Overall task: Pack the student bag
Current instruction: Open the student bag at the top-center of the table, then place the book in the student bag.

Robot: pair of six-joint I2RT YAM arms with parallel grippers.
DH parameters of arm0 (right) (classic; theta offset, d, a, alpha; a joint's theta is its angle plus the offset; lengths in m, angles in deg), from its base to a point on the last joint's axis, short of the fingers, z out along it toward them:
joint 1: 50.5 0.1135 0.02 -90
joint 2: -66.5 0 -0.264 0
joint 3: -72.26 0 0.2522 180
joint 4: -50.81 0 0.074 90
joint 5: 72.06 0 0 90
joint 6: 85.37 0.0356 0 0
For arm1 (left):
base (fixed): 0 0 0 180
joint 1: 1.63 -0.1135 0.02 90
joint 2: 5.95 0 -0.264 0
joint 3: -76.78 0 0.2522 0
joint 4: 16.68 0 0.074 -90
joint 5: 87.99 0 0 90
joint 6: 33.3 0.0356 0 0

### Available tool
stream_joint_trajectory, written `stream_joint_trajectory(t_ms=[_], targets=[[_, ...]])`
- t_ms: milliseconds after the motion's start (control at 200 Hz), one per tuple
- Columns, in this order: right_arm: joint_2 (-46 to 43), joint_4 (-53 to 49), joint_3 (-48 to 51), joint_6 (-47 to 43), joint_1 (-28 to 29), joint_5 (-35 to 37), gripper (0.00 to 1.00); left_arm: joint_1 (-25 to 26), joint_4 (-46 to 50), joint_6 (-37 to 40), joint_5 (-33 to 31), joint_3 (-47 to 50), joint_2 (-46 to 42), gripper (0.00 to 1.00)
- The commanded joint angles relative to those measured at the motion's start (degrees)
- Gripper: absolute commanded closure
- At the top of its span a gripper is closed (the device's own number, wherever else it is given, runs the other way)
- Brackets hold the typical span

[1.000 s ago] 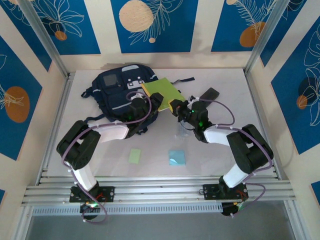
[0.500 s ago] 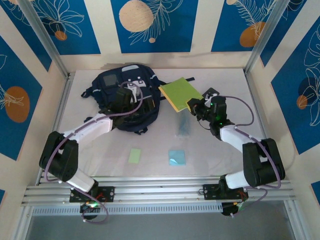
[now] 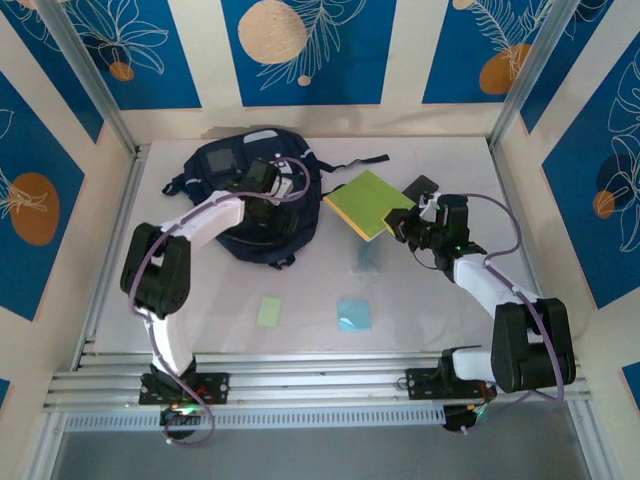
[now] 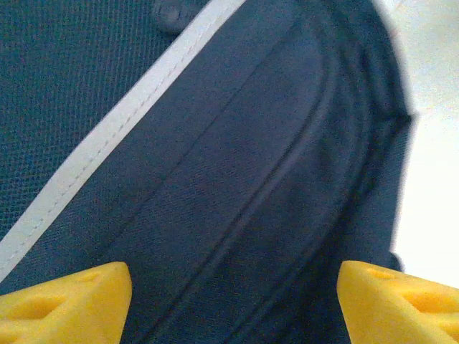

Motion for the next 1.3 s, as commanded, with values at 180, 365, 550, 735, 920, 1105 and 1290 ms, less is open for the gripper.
stream_joint_trajectory(t_ms=[180,365,550,735,920,1105,1290], targets=[[-2.77,0.76,1.08,-1.7,-2.02,-4.3,1.0,-4.51,3.38,5.67,-2.6,-6.07,7.25,0.29],[-4.7,0.04,1.72,-2.2,-3.31,-5.6,1.0,-4.67,6.98,6.29,-1.68,-10.1,12.23,0.75],[-7.77,-2.1,2.85,-2.95,-5.43,-5.82,1.0,-4.49,6.38,4.48,1.72,-8.03,9.44,1.0],[-10.08,-7.99,2.7,-5.5,-6.8,-6.22,1.0,-4.49,5.38,-4.76,12.59,-7.83,1.95,1.0],[-11.65,-11.02,3.07,-7.08,-6.54,-6.59,1.0,-4.45,2.73,-12.76,19.85,-11.01,-2.14,1.0],[-13.13,-12.07,3.54,-7.25,-5.25,-6.07,1.0,-4.45,2.17,-16.64,24.77,-16.86,-1.79,1.0],[-9.94,-2.4,4.02,-1.79,0.93,-3.05,1.0,-4.5,-2.12,-21.77,29.29,-18.29,-1.3,1.0]])
